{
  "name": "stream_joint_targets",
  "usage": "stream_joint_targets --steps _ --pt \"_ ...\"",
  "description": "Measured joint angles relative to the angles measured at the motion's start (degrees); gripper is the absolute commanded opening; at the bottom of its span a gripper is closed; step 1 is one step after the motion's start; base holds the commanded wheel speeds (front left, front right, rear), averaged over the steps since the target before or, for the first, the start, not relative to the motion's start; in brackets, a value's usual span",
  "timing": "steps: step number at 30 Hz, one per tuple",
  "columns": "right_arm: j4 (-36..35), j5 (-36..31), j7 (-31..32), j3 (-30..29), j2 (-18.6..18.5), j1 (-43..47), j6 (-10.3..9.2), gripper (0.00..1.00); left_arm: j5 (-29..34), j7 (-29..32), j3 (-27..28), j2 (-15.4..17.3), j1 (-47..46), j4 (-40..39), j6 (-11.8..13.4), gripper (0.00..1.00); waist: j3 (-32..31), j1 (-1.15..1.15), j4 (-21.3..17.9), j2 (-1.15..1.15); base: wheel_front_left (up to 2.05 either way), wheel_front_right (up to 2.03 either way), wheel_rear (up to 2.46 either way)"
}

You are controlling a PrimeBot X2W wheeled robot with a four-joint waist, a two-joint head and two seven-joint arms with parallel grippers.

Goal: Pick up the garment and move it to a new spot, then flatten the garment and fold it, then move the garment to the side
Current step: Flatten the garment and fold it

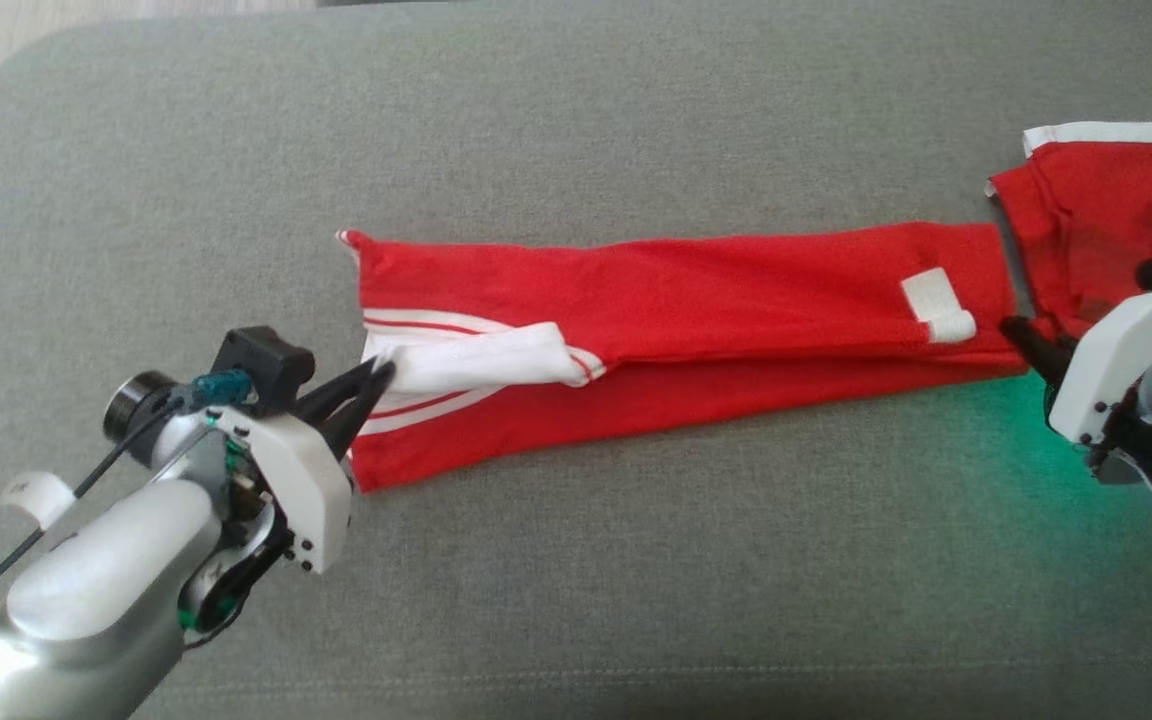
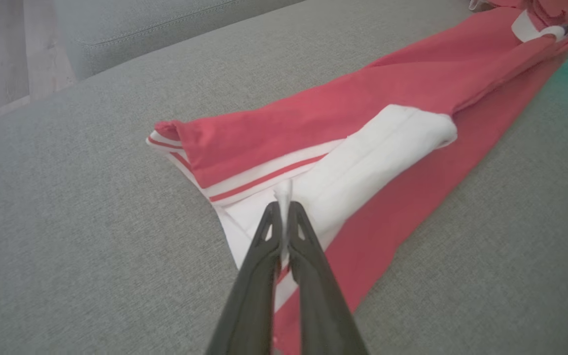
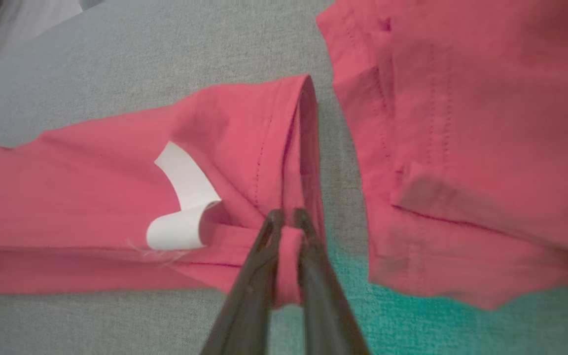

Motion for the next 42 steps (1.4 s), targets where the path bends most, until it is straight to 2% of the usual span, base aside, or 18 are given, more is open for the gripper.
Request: stream_joint_targets --steps 2,3,4,7,14,18,21,24,28,32,37,42 --pt "-0.2 0.0 0.2 -0.6 0.1 0.3 0.00 1.00 -0.4 0.0 0.0 0.0 0.1 0.8 0.5 0.79 -0.4 0.00 -0.2 0.00 0.00 0.00 0.00" --pt "-0.3 0.0 0.2 -1.1 0.1 0.5 0.00 1.00 -0.5 0.0 0.0 -0.1 0.2 1.2 0.5 0.97 -0.6 0.00 -0.3 0.00 0.00 0.00 0.00" --pt "-0.3 0.0 -0.1 -1.8 0.2 0.6 0.00 1.00 -0.5 -0.1 0.1 -0.1 0.4 1.4 0.9 1.00 -0.8 0.00 -0.4 0.00 0.00 0.00 0.00" --pt "-1.0 -0.4 -3.5 -4.7 0.6 0.5 0.00 1.00 -0.5 -2.8 0.9 -0.7 1.2 3.1 3.5 1.00 -1.8 0.00 -0.6 0.00 0.00 0.00 0.00" --pt "-5.3 -3.8 -15.3 -8.9 3.5 0.5 0.00 1.00 -3.6 -10.6 10.3 -5.0 1.3 4.5 10.1 1.00 -3.5 0.00 -0.9 0.00 0.00 0.00 0.00" --pt "-8.1 -9.0 -22.7 -9.9 5.3 0.9 0.00 1.00 -3.5 -11.2 21.1 -8.7 4.1 0.9 13.3 1.00 -4.2 0.00 -1.0 0.00 0.00 0.00 0.00" --pt "-9.9 -14.5 -27.2 -10.3 6.8 2.9 0.00 1.00 1.5 -11.4 30.4 -12.3 8.7 -4.3 14.2 1.00 -4.4 0.00 -1.1 0.00 0.00 0.00 0.00" --pt "-10.2 -19.5 -30.5 -11.0 9.2 6.4 0.00 1.00 6.4 -11.6 37.7 -16.7 14.9 -7.8 14.0 1.00 -4.4 0.00 -1.1 0.00 0.00 0.00 0.00" --pt "-9.8 -24.0 -31.9 -12.9 12.4 9.5 0.00 1.00 11.5 -11.6 43.5 -21.5 22.1 -9.0 11.1 1.00 -4.0 0.00 -0.9 0.00 0.00 0.00 0.00" --pt "-7.8 -26.6 -31.5 -17.4 14.4 9.9 0.00 1.00 16.0 -11.6 46.6 -23.2 23.4 -8.3 7.6 1.00 -3.3 0.00 -0.3 0.00 0.00 0.00 0.00" --pt "-1.7 -26.3 -26.5 -25.3 17.9 9.9 0.00 1.00 19.0 -11.6 48.4 -25.4 23.3 -6.1 4.1 1.00 -2.4 0.00 0.8 0.00 0.00 0.00 0.00" --pt "3.7 -26.3 -22.0 -30.8 20.5 9.4 0.00 1.00 21.3 -11.6 49.5 -27.4 23.3 -4.4 1.9 1.00 -1.2 0.00 1.5 0.00 0.00 0.00 0.00"
